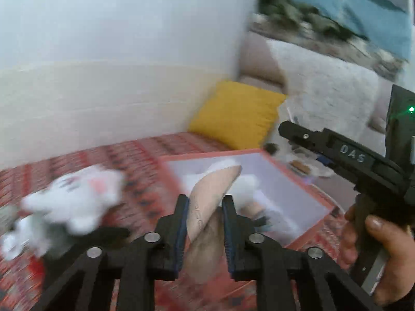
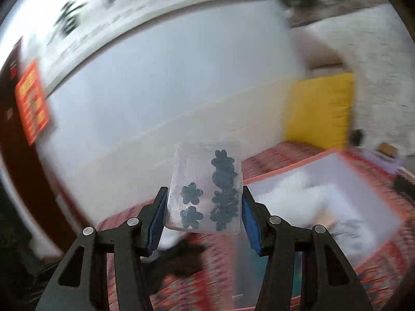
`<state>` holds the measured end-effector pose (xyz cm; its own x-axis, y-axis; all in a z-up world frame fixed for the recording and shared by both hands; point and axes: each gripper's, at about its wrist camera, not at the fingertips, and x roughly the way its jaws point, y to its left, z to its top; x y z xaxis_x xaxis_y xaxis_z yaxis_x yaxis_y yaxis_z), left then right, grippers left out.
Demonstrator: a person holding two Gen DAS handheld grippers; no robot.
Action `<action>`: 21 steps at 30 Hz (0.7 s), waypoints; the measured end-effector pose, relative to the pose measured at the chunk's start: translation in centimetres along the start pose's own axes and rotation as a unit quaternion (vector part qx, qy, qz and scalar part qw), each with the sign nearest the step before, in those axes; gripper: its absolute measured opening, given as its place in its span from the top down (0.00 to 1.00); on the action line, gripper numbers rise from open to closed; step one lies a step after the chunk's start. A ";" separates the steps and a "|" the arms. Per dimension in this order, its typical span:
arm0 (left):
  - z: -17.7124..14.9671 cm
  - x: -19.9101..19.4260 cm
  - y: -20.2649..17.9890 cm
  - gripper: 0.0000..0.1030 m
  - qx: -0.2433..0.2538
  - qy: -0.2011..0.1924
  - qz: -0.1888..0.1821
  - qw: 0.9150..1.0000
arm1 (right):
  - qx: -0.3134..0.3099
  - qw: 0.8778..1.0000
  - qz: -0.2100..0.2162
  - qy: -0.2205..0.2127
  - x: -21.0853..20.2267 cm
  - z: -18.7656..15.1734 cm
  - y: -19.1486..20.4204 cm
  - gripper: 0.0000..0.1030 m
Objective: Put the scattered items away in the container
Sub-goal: 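Carry both items over the pink box and open the right tool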
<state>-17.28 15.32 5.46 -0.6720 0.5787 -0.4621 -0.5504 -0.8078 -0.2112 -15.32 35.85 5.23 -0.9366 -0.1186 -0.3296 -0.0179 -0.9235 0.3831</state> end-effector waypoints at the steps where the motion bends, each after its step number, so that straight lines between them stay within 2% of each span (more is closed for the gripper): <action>1: 0.4 1.6 -1.1 0.69 0.004 0.006 -0.008 1.000 | 0.012 1.000 -0.018 -0.007 -0.4 0.6 -1.6 0.46; 3: 1.1 5.1 -3.2 0.57 0.012 0.020 -0.020 1.000 | 0.038 0.998 -0.044 -0.007 -0.4 1.4 -4.9 0.46; 5: 1.4 7.5 -4.1 0.31 0.014 0.035 -0.025 0.999 | 0.070 0.996 -0.046 0.004 0.5 1.9 -8.0 0.43; 6: 1.4 8.6 -4.3 0.27 0.013 0.044 -0.025 0.999 | 0.084 0.995 -0.044 0.012 1.0 2.0 -9.2 0.40; 7: 1.4 9.7 -4.4 0.25 0.012 0.052 -0.025 0.998 | 0.096 0.994 -0.041 0.017 1.4 2.1 -10.2 0.22; 8: 1.4 10.5 -4.2 0.25 0.008 0.062 -0.028 0.998 | 0.100 0.994 -0.042 0.016 1.3 2.2 -10.4 0.12; 10: 1.1 10.8 -3.6 0.24 -0.001 0.072 -0.027 0.997 | 0.110 0.993 -0.043 0.013 1.0 2.2 -10.7 0.12; 13: 0.4 9.3 -1.6 0.23 -0.024 0.064 -0.014 0.998 | 0.125 0.991 -0.045 0.009 0.6 2.4 -11.1 0.12; 16: 0.0 8.1 0.7 0.18 -0.070 0.063 -0.042 0.995 | 0.137 0.989 -0.045 0.004 0.2 2.4 -11.3 0.12; 18: 0.0 7.9 2.0 0.18 -0.101 0.063 -0.075 0.990 | 0.131 0.991 -0.030 -0.002 -0.1 2.4 -10.1 0.12; 21: -0.1 7.8 2.9 0.18 -0.132 0.059 -0.096 0.985 | 0.127 0.992 0.000 0.001 0.0 2.2 -8.6 0.12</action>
<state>-24.06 17.41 1.15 -0.4977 0.7191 -0.4850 -0.5032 -0.6948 -0.5139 -15.93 44.60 3.78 -0.9362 -0.1197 -0.3306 -0.1051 -0.8020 0.5880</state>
